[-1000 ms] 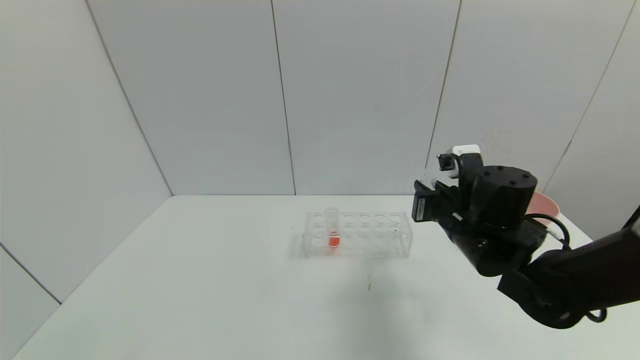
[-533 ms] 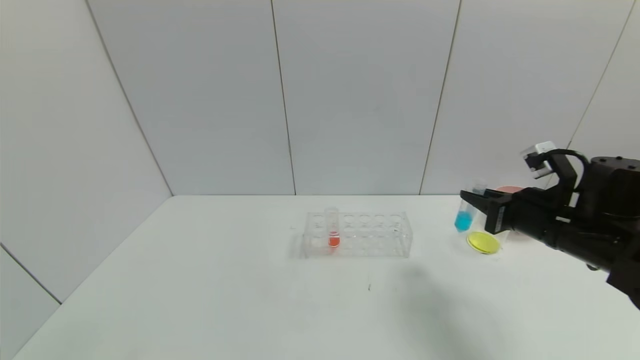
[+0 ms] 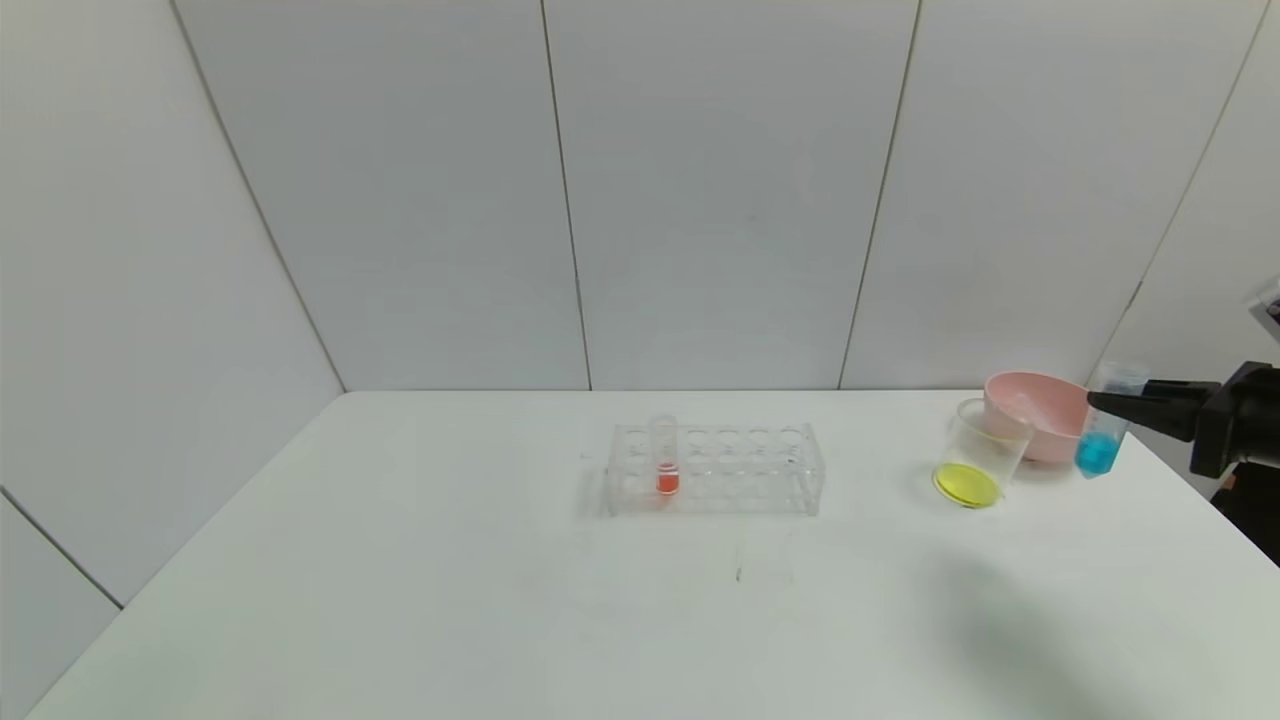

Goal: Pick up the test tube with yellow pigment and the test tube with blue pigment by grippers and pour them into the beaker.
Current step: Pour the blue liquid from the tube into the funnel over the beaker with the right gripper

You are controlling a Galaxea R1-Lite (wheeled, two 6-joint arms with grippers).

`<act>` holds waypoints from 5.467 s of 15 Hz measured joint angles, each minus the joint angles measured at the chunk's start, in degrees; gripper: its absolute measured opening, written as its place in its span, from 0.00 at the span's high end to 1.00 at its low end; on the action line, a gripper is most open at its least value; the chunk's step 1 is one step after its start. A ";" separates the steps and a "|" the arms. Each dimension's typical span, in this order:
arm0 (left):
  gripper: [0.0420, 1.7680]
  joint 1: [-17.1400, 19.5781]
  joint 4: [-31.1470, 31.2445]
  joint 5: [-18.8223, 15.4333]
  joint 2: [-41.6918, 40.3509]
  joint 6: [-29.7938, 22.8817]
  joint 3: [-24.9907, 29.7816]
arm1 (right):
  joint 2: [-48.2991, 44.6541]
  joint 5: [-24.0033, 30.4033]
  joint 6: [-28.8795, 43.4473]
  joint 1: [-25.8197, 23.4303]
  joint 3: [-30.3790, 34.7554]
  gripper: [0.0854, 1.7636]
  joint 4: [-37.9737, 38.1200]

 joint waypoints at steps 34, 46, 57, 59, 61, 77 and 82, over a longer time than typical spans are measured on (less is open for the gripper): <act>0.00 0.00 0.00 0.00 0.00 0.00 0.00 | 28.33 -41.47 -39.27 11.67 -65.24 0.76 65.13; 0.00 0.05 0.00 0.00 0.00 0.00 0.00 | 28.57 -56.43 -40.90 18.37 -65.24 0.76 68.23; 0.00 0.02 0.00 0.00 0.00 0.00 0.00 | 29.90 -64.59 -41.80 21.36 -65.24 0.76 69.13; 0.00 0.02 0.00 0.00 0.00 0.00 0.00 | 30.15 -66.67 -42.00 21.77 -65.24 0.76 68.78; 0.00 0.02 0.00 0.00 0.00 0.00 0.00 | 30.51 -67.55 -42.22 21.97 -65.24 0.76 68.78; 0.00 0.05 0.00 0.00 0.00 0.00 0.00 | 31.89 -76.08 -44.52 24.33 -65.24 0.76 66.87; 0.00 0.00 0.00 0.00 0.00 0.00 0.00 | 32.20 -79.02 -45.93 24.97 -65.24 0.76 66.85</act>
